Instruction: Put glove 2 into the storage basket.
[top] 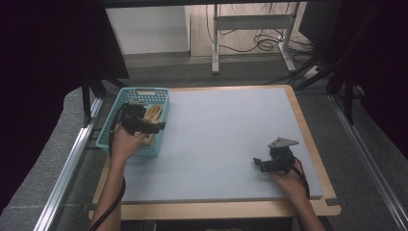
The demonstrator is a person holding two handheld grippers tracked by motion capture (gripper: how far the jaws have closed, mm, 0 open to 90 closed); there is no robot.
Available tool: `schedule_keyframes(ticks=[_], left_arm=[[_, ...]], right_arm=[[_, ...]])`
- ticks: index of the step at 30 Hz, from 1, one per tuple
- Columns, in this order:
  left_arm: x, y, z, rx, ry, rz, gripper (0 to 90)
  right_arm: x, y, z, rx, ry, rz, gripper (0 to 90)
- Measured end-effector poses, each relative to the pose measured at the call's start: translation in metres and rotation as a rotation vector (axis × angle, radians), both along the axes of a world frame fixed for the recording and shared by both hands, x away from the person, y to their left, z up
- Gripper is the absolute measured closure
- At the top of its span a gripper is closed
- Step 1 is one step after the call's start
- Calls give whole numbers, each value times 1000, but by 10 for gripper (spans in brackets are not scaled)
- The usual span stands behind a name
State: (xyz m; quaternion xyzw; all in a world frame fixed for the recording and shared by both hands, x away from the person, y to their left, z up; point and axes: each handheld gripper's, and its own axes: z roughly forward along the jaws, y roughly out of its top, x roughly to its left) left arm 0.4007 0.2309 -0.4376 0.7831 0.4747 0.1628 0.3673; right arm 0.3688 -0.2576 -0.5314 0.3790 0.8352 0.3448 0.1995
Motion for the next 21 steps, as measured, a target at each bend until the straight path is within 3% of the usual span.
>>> schedule_keyframes(ticks=[7,15,21], left_arm=[[-12,-20,-1,15,-26,-54,0],[-32,-48,-5,0,-59,-138,0],[-50,-68,-22,-32,-91,-212,0]], right_arm=[[0,0,0,-1,-1,0,131],[0,0,0,0,0,-1,131],[0,0,0,-1,-2,0,131]])
